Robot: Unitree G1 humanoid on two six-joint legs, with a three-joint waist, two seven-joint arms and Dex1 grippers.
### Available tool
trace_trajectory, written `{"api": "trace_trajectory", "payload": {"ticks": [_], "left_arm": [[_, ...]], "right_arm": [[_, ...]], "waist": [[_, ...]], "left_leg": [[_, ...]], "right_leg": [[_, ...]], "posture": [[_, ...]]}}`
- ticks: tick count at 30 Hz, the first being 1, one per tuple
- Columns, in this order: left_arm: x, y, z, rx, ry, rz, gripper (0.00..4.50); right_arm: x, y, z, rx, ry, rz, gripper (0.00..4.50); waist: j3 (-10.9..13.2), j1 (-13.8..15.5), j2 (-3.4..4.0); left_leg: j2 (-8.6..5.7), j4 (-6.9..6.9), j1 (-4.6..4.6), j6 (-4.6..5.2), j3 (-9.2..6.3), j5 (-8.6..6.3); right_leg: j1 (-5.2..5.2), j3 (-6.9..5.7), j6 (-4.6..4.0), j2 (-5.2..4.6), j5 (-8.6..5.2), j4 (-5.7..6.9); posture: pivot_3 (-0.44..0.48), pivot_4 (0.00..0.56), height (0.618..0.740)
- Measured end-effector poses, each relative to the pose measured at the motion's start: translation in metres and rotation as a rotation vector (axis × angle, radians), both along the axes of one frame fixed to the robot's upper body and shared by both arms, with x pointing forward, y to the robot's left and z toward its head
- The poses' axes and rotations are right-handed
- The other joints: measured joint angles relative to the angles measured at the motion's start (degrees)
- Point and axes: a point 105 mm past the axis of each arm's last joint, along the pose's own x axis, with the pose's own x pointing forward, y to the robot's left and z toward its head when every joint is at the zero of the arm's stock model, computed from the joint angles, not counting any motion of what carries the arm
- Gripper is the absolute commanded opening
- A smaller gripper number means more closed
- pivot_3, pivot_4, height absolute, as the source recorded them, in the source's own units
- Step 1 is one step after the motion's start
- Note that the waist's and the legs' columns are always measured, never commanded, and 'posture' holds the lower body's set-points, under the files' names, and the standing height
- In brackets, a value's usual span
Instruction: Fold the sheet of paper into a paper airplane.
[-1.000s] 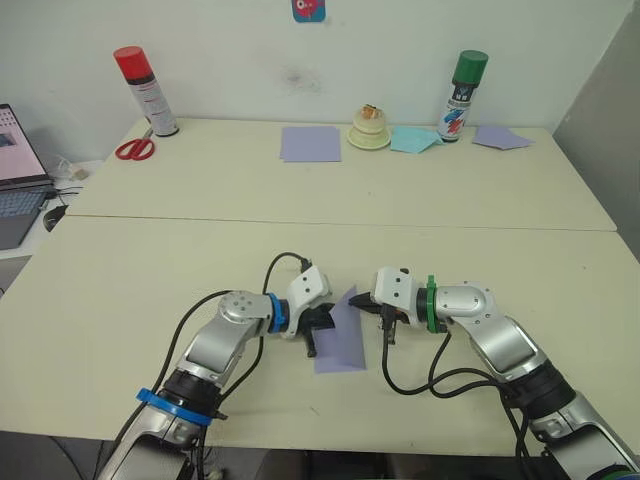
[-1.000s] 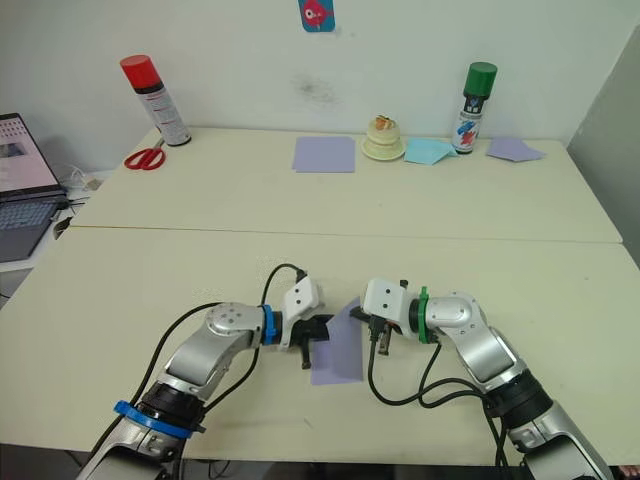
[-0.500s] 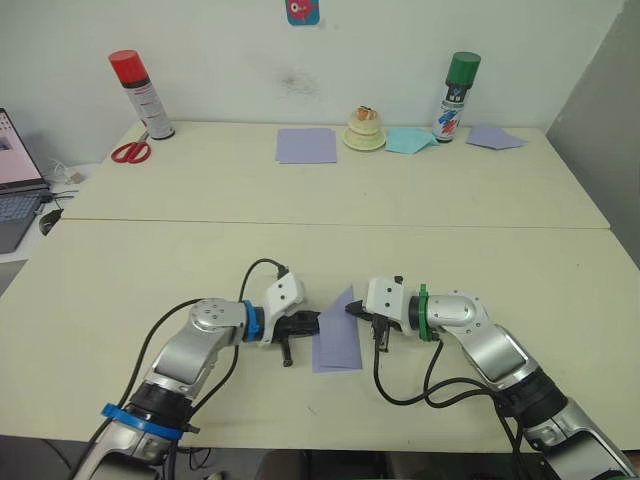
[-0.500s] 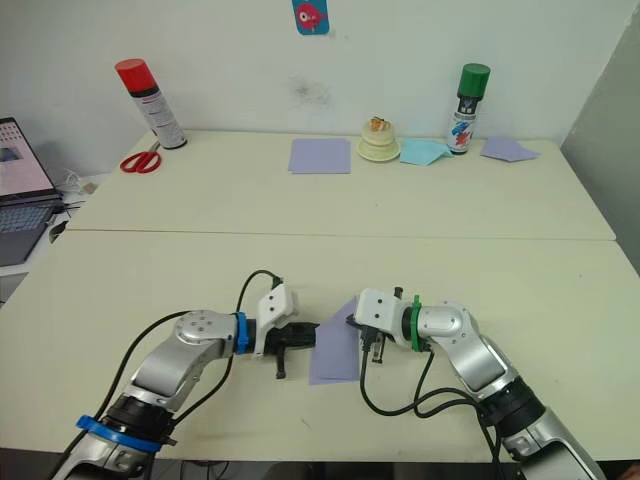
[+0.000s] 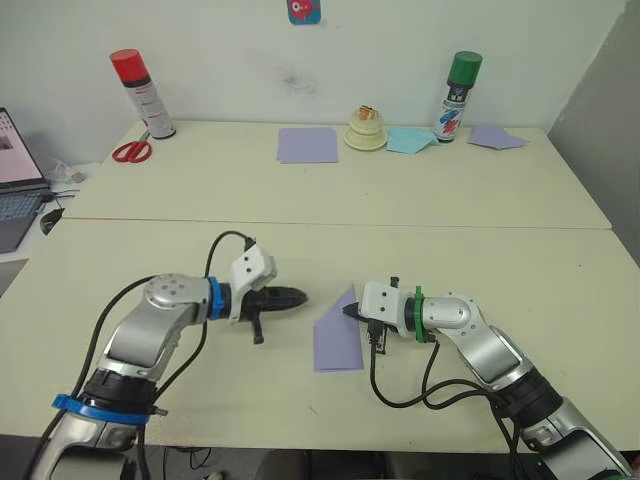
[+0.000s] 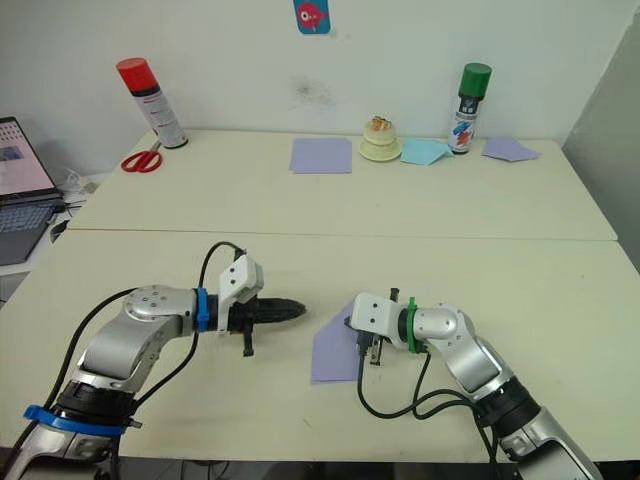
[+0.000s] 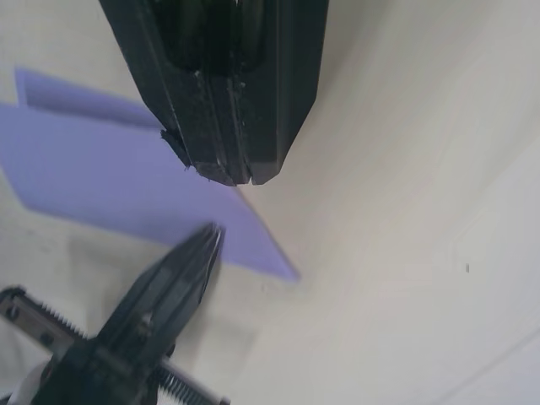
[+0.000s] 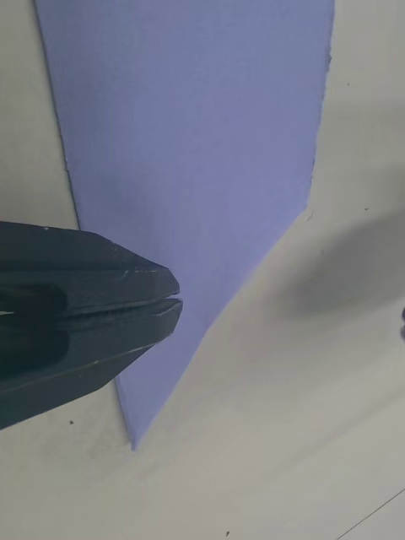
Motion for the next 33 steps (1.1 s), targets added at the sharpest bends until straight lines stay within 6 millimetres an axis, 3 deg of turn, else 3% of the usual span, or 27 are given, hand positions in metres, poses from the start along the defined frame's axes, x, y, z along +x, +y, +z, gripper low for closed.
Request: {"api": "trace_trajectory", "payload": {"ticks": [6, 11, 18, 25, 33], "left_arm": [[-0.005, -0.026, -0.023, 0.015, 0.021, -0.061, 0.03], [-0.008, -0.019, -0.044, 0.067, 0.032, -0.063, 0.03], [-0.009, -0.018, -0.047, 0.041, 0.034, -0.041, 0.03], [-0.008, -0.017, -0.05, 0.022, 0.047, -0.028, 0.03], [-0.007, -0.016, -0.052, 0.019, 0.059, -0.024, 0.03]], "right_arm": [[0.0, 0.0, 0.001, 0.001, -0.008, 0.008, 0.0], [-0.001, -0.001, 0.001, -0.002, -0.01, 0.013, 0.0], [-0.003, -0.003, 0.001, 0.015, -0.002, 0.023, 0.0], [0.006, -0.001, 0.018, 0.13, -0.051, 0.042, 0.0], [0.018, -0.002, -0.006, 0.133, -0.014, 0.025, 0.0]], "waist": [[0.0, 0.0, 0.0], [0.0, 0.0, 0.0], [0.0, 0.2, 0.0], [0.0, 0.3, 0.0], [0.0, 0.3, 0.02]], "left_leg": [[0.01, 0.0, -0.01, 0.0, -0.03, 0.0], [0.0, -0.01, -0.02, 0.0, -0.02, 0.0], [-0.01, 0.01, -0.01, 0.0, -0.03, 0.0], [-0.02, 0.01, 0.11, 0.0, -0.02, 0.0], [-0.03, 0.01, 0.15, 0.0, 0.0, 0.0]], "right_leg": [[-0.01, -0.01, 0.0, 0.01, 0.0, 0.0], [-0.02, 0.0, 0.0, 0.0, 0.0, -0.02], [0.01, -0.02, 0.0, -0.01, 0.0, -0.01], [0.13, -0.03, 0.0, 0.02, 0.0, 0.0], [0.14, -0.01, -0.01, 0.04, 0.01, 0.0]], "posture": [[0.0, 0.15, 0.74], [0.0, 0.15, 0.74], [0.0, 0.15, 0.74], [0.0, 0.15, 0.74], [0.0, 0.15, 0.74]]}}
